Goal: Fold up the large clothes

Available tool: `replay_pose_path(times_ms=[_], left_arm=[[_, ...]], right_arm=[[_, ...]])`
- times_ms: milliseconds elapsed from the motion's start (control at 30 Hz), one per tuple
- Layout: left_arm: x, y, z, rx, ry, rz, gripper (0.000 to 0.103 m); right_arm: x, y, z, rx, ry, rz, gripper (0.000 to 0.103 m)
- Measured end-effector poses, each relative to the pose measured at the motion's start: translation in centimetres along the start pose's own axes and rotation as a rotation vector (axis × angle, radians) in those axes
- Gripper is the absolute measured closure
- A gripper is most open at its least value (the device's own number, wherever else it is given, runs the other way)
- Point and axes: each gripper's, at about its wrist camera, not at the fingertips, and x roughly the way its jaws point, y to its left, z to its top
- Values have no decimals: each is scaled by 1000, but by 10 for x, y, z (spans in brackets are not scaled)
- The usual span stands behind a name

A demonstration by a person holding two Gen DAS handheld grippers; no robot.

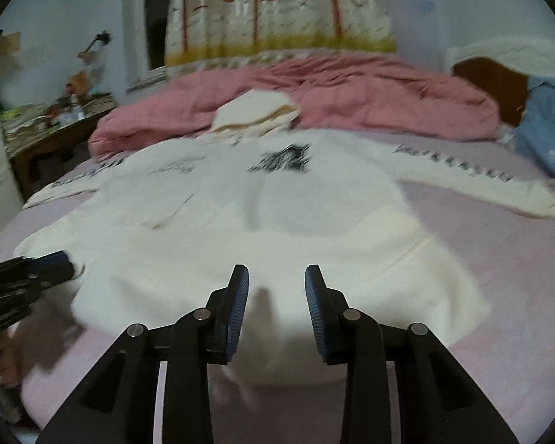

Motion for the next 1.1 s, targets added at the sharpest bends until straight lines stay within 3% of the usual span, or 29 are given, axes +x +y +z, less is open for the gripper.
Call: replay_pose_path(times_ms=[67, 167, 233, 300, 367, 633, 800, 900, 967, 1100], left_arm=[[8, -17, 9, 35, 47, -35, 92], [42, -12, 18, -59, 136, -98, 93], [64, -6, 19, -84, 164, -78, 94], [73, -1, 14, -115, 187, -109, 94], [73, 4, 14, -142, 188, -140, 94], [62, 13, 7, -181, 131, -185, 95], [37, 27, 11, -220, 44, -177, 93], [33, 36, 11, -232, 38, -124, 91], [33, 45, 9, -265, 36, -122, 91], [26, 54, 9, -274, 20, -97, 91]], right_arm=[[4, -6, 6, 16, 14, -37, 69], [24, -33, 7, 79, 115, -83, 69], [37, -59, 1, 175, 173, -40, 69], [39, -78, -2, 254, 184, 10, 70], [40, -86, -3, 284, 182, 18, 72], [34, -59, 2, 150, 145, -140, 72], [23, -40, 44, 186, 123, -225, 72], [19, -12, 96, 101, 31, -384, 72], [20, 3, 119, 57, -13, -427, 72], [19, 22, 145, 106, -24, -359, 72]])
